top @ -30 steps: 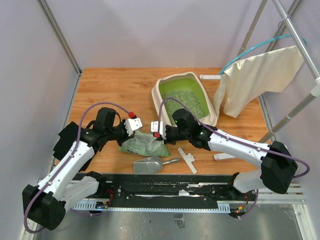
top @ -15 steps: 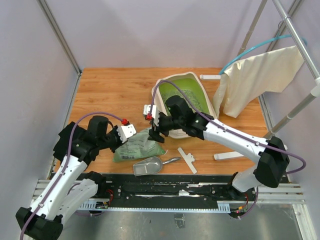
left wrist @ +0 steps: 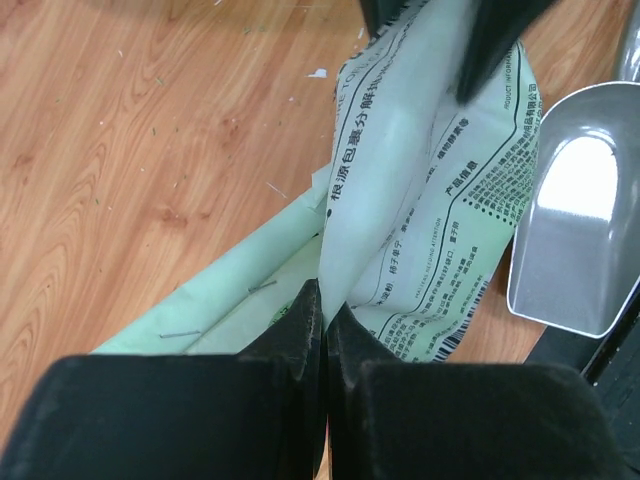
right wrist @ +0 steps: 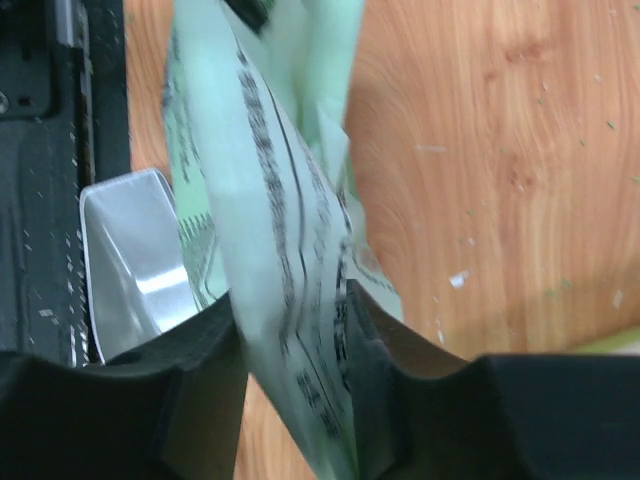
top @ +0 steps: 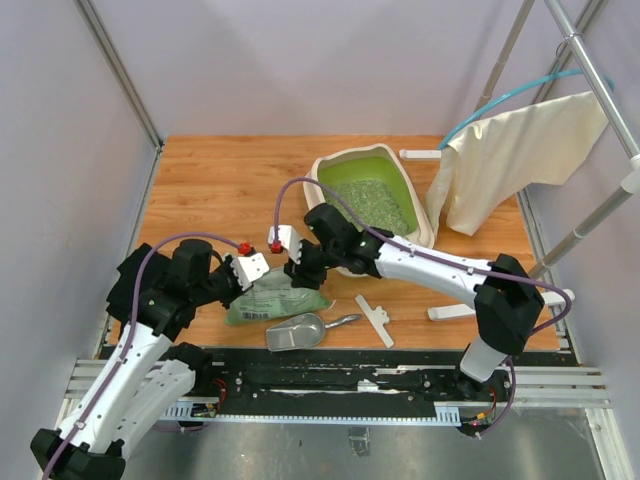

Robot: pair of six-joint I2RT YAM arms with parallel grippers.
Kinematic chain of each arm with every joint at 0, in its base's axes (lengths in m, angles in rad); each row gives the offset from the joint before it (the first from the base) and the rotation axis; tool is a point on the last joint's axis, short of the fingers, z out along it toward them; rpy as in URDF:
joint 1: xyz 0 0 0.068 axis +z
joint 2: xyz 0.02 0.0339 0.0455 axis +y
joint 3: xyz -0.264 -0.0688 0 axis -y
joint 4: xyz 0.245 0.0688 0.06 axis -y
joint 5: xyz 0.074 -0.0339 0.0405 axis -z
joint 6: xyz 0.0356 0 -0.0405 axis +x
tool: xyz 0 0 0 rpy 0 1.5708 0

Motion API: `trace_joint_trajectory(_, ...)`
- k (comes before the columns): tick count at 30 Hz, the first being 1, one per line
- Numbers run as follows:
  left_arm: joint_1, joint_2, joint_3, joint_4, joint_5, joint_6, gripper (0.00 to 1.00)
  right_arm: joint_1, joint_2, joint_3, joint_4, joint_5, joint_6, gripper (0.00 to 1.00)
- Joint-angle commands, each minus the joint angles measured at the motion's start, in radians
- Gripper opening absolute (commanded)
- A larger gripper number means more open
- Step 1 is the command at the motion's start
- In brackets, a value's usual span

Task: Fill the litter box with clean litter
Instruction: Close the cat litter bag at the center of the board.

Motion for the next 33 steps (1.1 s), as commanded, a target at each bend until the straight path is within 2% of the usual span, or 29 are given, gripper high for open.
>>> trace_joint_trajectory(1,0.007,-0.039,0.030,0.099,-0.065,0.006,0.01,-0.090,-0.061,-0.026,-0.227,0.052,-0.135,0.35)
trace_joint_trajectory(3,0.006,-0.046,0.031,0.093,-0.082,0.010,0.01,-0.103,-0.066,-0.035,-0.281,0.054,-0.156,0.32)
trace_joint_trajectory(4,0.007,-0.049,0.031,0.093,-0.089,0.011,0.01,-0.106,-0.066,-0.034,-0.300,0.044,-0.167,0.11)
trace_joint_trajectory(5,0.007,-0.052,0.029,0.096,-0.093,0.012,0.01,-0.109,-0.069,-0.030,-0.320,0.024,-0.168,0.02)
trace_joint_trajectory(8,0.006,-0.050,0.029,0.107,-0.112,0.017,0.01,-0.112,-0.081,-0.031,-0.315,0.001,-0.148,0.01)
trace_joint_trajectory(12,0.007,-0.049,0.026,0.128,-0.162,0.029,0.00,-0.119,-0.106,-0.051,-0.308,0.141,-0.145,0.02)
trace_joint_trajectory(15,0.007,-0.039,0.021,0.153,-0.179,0.044,0.01,-0.128,-0.141,-0.082,-0.268,0.208,-0.114,0.28)
trace_joint_trajectory(16,0.007,-0.032,0.020,0.164,-0.176,0.048,0.01,-0.128,-0.152,-0.093,-0.250,0.215,-0.112,0.31)
trace_joint_trajectory(18,0.007,-0.016,0.020,0.200,-0.158,0.049,0.00,-0.130,-0.164,-0.108,-0.220,0.208,-0.104,0.23)
trace_joint_trajectory(19,0.007,-0.010,0.022,0.219,-0.151,0.048,0.00,-0.130,-0.164,-0.108,-0.219,0.195,-0.102,0.07)
trace_joint_trajectory(20,0.007,-0.008,0.021,0.241,-0.145,0.042,0.00,-0.131,-0.164,-0.108,-0.224,0.166,-0.105,0.02)
trace_joint_trajectory(23,0.007,-0.018,0.009,0.284,-0.102,0.043,0.00,-0.130,-0.165,-0.111,-0.208,0.142,-0.078,0.01)
trace_joint_trajectory(24,0.007,-0.015,0.005,0.287,-0.088,0.046,0.00,-0.131,-0.172,-0.121,-0.190,0.167,-0.058,0.02)
trace_joint_trajectory(25,0.007,-0.007,0.006,0.272,-0.079,0.046,0.01,-0.130,-0.186,-0.134,-0.169,0.203,-0.039,0.08)
trace_joint_trajectory(28,0.006,-0.003,0.004,0.237,-0.066,0.031,0.04,-0.133,-0.260,-0.187,-0.098,0.287,0.002,0.37)
trace_joint_trajectory(30,0.007,-0.014,0.004,0.220,-0.061,0.010,0.18,-0.133,-0.330,-0.221,-0.070,0.290,0.011,0.50)
trace_joint_trajectory(32,0.007,-0.027,0.001,0.203,-0.053,-0.005,0.38,-0.133,-0.375,-0.242,-0.065,0.285,0.030,0.52)
trace_joint_trajectory(33,0.007,-0.033,0.003,0.197,-0.047,-0.016,0.42,-0.134,-0.393,-0.249,-0.070,0.285,0.048,0.53)
